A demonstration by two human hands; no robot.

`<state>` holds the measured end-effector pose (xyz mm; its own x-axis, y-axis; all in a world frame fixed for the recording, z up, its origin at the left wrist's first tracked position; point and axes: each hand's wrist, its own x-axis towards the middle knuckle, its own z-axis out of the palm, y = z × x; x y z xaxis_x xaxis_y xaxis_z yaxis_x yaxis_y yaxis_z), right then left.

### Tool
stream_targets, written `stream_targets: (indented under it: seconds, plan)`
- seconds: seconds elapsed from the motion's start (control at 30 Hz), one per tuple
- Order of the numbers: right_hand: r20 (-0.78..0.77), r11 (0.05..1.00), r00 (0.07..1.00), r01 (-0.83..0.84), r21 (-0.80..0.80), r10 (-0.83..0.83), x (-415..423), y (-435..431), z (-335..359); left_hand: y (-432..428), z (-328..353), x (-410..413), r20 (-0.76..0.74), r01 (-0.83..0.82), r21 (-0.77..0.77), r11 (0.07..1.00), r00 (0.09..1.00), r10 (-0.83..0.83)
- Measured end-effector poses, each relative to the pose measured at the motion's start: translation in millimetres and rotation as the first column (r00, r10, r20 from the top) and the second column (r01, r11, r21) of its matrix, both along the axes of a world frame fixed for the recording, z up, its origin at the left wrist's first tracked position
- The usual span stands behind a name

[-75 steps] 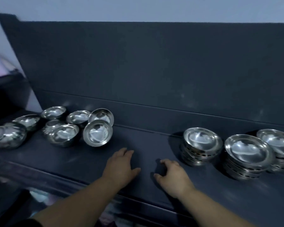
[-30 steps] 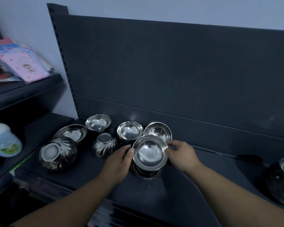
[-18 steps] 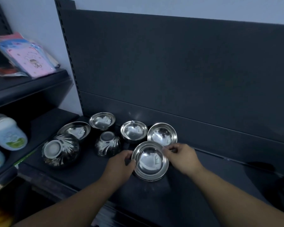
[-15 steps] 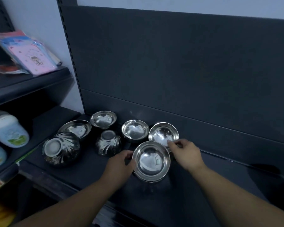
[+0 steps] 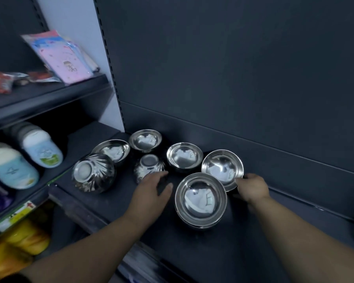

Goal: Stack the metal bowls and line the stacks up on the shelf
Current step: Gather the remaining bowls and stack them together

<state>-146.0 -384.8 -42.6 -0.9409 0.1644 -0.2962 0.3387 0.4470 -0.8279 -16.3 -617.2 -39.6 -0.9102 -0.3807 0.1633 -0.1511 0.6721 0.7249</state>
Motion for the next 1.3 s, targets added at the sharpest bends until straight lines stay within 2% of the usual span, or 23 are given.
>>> stream_targets:
  seconds: [0.07,0.13,0.3,0.47,0.67,0.83,1.03,1.2,1.3]
  plan:
    - [-0.022,0.999,1.0,0.02,-0.041,-0.021,7,0,9,-13,-2,-9,-0.029,-0.037,-0.1,0.994,0.999,0.034]
    - [-0.063,0.998,0.997,0.037,-0.057,-0.04,12,3,17,-27,-4,-22,0.005,-0.064,-0.16,0.985,0.998,0.066]
    - [-0.166,0.995,0.982,0.074,-0.074,-0.086,14,17,30,-44,-11,-47,0.217,-0.109,-0.202,0.973,0.964,0.153]
    - [-0.23,0.98,0.963,0.102,-0.172,-0.141,28,17,51,-44,-18,-50,0.241,-0.112,-0.227,0.967,0.956,0.167]
    - [-0.276,0.984,0.958,0.028,-0.178,-0.077,58,2,74,-39,-17,-34,0.186,-0.08,-0.163,0.983,0.976,0.11]
    - [-0.294,0.996,0.955,-0.051,-0.078,0.025,75,-5,81,-39,-7,-15,0.127,-0.09,-0.062,0.994,0.987,0.097]
    - [-0.286,0.983,0.942,-0.151,0.103,0.175,89,-14,76,-31,26,3,0.01,-0.114,0.157,0.981,0.993,0.113]
    - [-0.247,0.968,0.945,-0.172,0.183,0.215,92,-17,66,-20,58,11,-0.121,-0.023,0.317,0.948,0.991,0.065]
    - [-0.279,0.952,0.929,-0.173,0.254,0.243,92,-16,68,-9,80,16,-0.124,0.073,0.394,0.916,0.992,-0.026]
